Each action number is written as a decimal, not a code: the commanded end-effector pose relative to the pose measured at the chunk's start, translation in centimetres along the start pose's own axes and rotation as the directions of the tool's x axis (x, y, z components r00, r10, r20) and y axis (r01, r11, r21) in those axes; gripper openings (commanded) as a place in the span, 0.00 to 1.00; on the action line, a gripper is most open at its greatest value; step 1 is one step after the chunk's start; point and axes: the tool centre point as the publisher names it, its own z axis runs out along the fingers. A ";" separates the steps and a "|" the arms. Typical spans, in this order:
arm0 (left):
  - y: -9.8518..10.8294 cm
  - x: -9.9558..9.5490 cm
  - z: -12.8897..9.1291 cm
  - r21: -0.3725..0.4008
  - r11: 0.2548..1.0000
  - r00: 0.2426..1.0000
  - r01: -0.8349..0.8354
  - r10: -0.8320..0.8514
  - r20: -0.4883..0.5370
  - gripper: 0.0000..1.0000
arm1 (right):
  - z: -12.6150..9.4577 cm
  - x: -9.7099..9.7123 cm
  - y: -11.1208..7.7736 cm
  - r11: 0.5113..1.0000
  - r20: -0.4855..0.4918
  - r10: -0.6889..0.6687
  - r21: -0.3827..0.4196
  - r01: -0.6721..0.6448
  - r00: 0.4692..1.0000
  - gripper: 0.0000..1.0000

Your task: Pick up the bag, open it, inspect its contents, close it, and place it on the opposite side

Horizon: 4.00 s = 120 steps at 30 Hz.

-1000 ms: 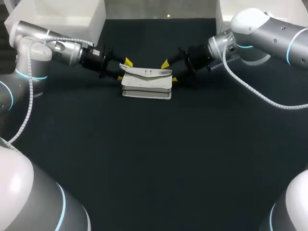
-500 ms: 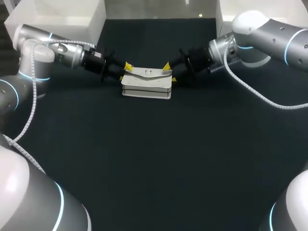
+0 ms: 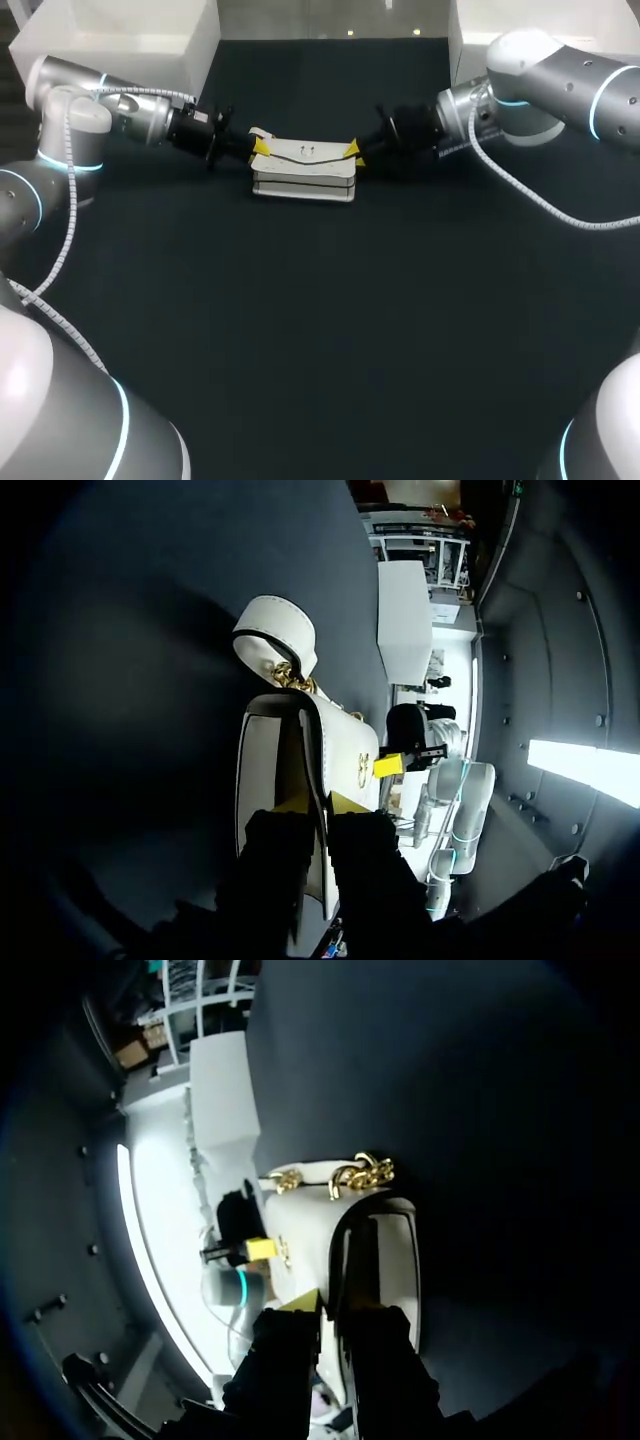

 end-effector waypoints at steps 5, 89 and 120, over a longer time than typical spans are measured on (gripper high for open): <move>-0.1 0.2 0.5 -0.006 1.000 1.000 -0.011 0.011 -0.010 0.29 | 0.3 0.1 0.2 0.999 -0.028 -0.028 0.021 0.029 0.999 0.45; 3.2 -0.9 -5.4 0.074 0.997 0.991 -0.016 0.006 0.136 0.00 | -10.4 0.0 -3.1 0.988 0.339 -0.076 -0.103 0.117 0.938 1.00; 3.7 -3.3 -11.7 0.098 0.991 0.965 -0.095 0.068 0.252 0.00 | -12.3 0.0 -3.5 0.988 0.437 -0.077 -0.088 0.128 0.896 1.00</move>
